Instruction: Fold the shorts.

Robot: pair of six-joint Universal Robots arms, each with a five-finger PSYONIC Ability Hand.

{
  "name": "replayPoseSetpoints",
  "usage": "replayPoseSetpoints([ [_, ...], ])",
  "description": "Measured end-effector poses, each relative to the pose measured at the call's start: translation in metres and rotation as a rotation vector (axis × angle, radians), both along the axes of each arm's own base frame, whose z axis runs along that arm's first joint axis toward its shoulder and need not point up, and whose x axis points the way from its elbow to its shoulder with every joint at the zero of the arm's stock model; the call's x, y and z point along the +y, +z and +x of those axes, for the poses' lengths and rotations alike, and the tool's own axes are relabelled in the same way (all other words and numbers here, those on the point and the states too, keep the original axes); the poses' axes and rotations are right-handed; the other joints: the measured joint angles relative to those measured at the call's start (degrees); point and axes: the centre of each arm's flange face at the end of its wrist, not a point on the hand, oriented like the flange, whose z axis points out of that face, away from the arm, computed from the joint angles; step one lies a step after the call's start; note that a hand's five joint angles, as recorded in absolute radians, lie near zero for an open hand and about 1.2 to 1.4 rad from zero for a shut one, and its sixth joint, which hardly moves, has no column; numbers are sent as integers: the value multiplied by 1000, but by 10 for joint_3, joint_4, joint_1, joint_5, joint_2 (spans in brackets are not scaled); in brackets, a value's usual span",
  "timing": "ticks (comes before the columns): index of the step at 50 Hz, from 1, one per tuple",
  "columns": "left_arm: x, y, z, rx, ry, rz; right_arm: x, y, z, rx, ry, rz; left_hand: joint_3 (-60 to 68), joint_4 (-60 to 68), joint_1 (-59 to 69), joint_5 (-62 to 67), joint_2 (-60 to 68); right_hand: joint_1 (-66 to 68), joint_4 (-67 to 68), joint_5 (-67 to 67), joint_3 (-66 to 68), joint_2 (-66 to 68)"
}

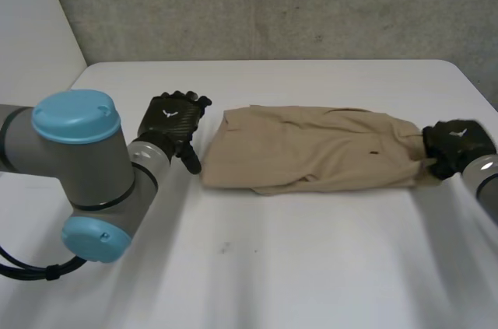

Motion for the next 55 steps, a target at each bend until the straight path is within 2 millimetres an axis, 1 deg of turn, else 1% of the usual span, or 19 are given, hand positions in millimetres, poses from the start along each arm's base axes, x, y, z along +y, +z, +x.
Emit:
replayPoseSetpoints([
  [8,6,17,14,13,23,-23,-7,47,-11,172,17,-58,0,0,0,0,0,8,0,17,0,0],
  [14,12,25,24,19,40,-34,-10,83,16,235,95,-141,0,0,0,0,0,8,0,17,0,0],
  [17,13,26,25,19,42,-35,-2,98,58,228,201,-211,0,0,0,0,0,8,0,25,0,0],
  [19,13,26,26,19,43,-35,2,100,72,222,237,-230,0,0,0,0,0,8,0,25,0,0],
  [22,13,26,26,19,44,-35,23,102,127,194,383,-294,0,0,0,0,0,8,1,27,3,0],
  [23,13,26,26,19,45,-35,25,101,132,191,396,-298,0,0,0,0,0,8,2,27,3,0],
  [26,13,27,26,20,46,-38,58,86,188,151,572,-341,0,0,0,0,0,8,2,27,3,0],
  [30,11,29,28,23,52,-43,91,58,228,123,736,-330,0,0,0,0,0,13,2,31,3,0],
  [31,11,29,28,23,52,-43,91,58,228,123,736,-330,0,0,0,0,0,13,2,31,3,0],
  [33,8,31,30,26,62,-49,111,30,245,115,835,-284,0,0,0,0,0,14,-1,31,1,-1],
  [35,7,32,31,27,65,-52,115,25,247,114,851,-273,0,0,0,0,0,14,-1,31,1,-1],
  [38,3,35,33,33,75,-64,124,10,251,105,893,-233,0,0,0,0,0,-227,-287,-242,-295,-304],
  [39,2,36,33,35,77,-69,125,11,251,97,892,-229,0,0,0,0,0,-227,-287,-242,-295,-304],
  [40,-1,39,33,41,81,-80,124,16,250,80,882,-229,0,0,0,0,0,-367,-450,-417,-463,-471],
  [41,-3,41,33,45,83,-88,123,20,249,65,871,-232,0,0,0,0,0,-402,-503,-468,-516,-523],
  [43,-7,44,33,53,85,-103,119,32,247,27,841,-236,0,0,0,0,0,-416,-540,-488,-549,-546],
  [48,-21,55,23,85,78,-165,93,89,225,-207,669,-254,0,0,0,0,0,-416,-545,-490,-553,-548],
  [51,-28,57,11,100,58,-186,78,107,211,-323,588,-243,0,0,0,0,0,-416,-545,-490,-553,-548],
  [55,-30,51,-15,115,5,-195,56,109,193,-408,493,-196,0,0,0,0,0,-416,-545,-490,-553,-548],
])
